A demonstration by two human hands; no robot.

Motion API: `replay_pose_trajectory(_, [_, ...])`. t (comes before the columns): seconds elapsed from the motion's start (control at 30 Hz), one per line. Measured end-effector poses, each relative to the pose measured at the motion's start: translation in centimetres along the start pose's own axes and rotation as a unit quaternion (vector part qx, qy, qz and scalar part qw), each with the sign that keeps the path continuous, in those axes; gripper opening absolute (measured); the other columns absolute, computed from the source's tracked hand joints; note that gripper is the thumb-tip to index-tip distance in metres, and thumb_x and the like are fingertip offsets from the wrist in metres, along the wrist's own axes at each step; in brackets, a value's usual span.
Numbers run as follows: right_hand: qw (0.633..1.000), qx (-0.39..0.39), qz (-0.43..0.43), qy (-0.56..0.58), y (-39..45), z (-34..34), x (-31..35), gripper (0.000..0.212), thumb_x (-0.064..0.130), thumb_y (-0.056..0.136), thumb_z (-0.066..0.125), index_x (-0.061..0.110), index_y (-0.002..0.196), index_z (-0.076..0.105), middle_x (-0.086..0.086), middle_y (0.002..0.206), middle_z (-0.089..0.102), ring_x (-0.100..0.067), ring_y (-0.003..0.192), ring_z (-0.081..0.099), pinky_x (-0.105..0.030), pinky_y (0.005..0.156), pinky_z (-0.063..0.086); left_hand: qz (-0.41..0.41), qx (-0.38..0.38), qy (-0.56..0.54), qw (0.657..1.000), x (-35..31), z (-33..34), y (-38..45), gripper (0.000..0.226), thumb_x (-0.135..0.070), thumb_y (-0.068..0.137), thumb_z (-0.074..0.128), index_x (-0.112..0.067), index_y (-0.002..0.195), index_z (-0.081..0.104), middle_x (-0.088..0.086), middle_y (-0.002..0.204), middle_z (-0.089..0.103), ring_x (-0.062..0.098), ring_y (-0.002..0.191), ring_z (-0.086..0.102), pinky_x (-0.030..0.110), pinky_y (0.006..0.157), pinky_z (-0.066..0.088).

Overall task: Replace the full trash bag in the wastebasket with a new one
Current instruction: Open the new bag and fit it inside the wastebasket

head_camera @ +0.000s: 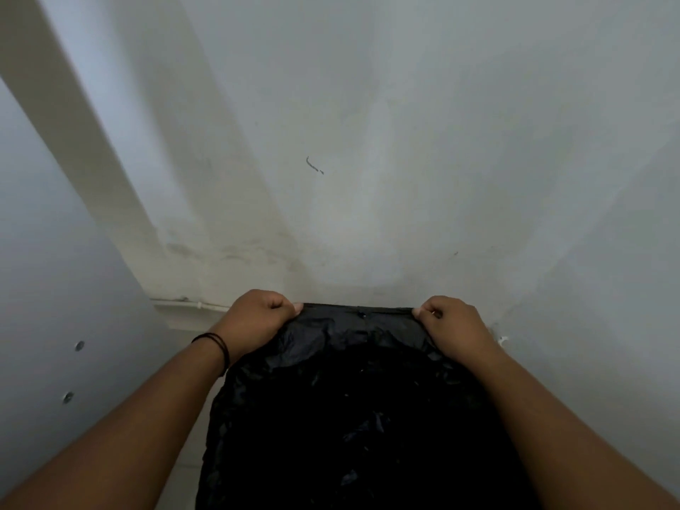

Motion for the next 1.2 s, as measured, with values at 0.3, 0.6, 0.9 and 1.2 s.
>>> replay_pose_trajectory(0.3, [0.992, 0.115, 0.042, -0.009, 0.3, 0.1, -1.5, 0.036, 0.040, 0.083, 0.065, 0.011, 0.061, 0.064, -0.007, 0.061, 0.055, -0.020, 0.067, 0.053, -0.025, 0.059, 0.036, -0.099, 0.068, -0.089, 0.989, 3.1, 1.9, 0.3, 0.046, -0.024, 0.088, 0.062, -0.019, 0.042, 0.056, -0.006, 0.047, 0.056, 0.004, 0.046, 0.049, 0.015, 0.048, 0.035])
replay_pose_trajectory(0.6, [0.916, 0.204, 0.157, 0.307, -4.4, -2.1, -5.5, 0.055, 0.052, 0.071, 0.064, 0.010, 0.106, 0.070, -0.002, 0.105, 0.072, -0.017, 0.095, 0.069, -0.027, 0.078, 0.050, -0.248, 0.165, -0.274, 0.914, 5.9, 0.3, -5.6, 0.031, -0.027, 0.090, 0.052, -0.006, 0.093, 0.075, 0.014, 0.101, 0.073, 0.026, 0.089, 0.069, 0.031, 0.075, 0.052])
replay_pose_trajectory(0.9, [0.859, 0.152, 0.252, 0.418, -12.8, -2.0, -8.6, 0.049, 0.048, 0.084, 0.055, 0.005, 0.101, 0.071, -0.014, 0.098, 0.074, -0.029, 0.087, 0.071, -0.034, 0.073, 0.054, -0.249, 0.101, -0.454, 0.850, 8.1, 0.1, -12.7, 0.040, -0.021, 0.080, 0.054, -0.001, 0.112, 0.066, 0.017, 0.117, 0.066, 0.032, 0.111, 0.059, 0.041, 0.097, 0.043])
replay_pose_trajectory(1.2, [0.757, 0.141, 0.326, 0.549, -21.4, -0.1, -11.2, 0.040, 0.029, 0.094, 0.046, -0.001, 0.112, 0.066, -0.023, 0.108, 0.068, -0.037, 0.093, 0.068, -0.044, 0.081, 0.051, -0.241, 0.090, -0.586, 0.768, 8.8, 3.0, -20.3, 0.033, -0.020, 0.078, 0.054, -0.006, 0.101, 0.073, 0.015, 0.114, 0.068, 0.031, 0.096, 0.068, 0.044, 0.083, 0.049])
Point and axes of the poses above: each hand's wrist, its own y-axis towards the middle knuckle, its own z-axis out of the palm, x = y × z, the point moved 4 cm from there along y, towards the middle knuckle
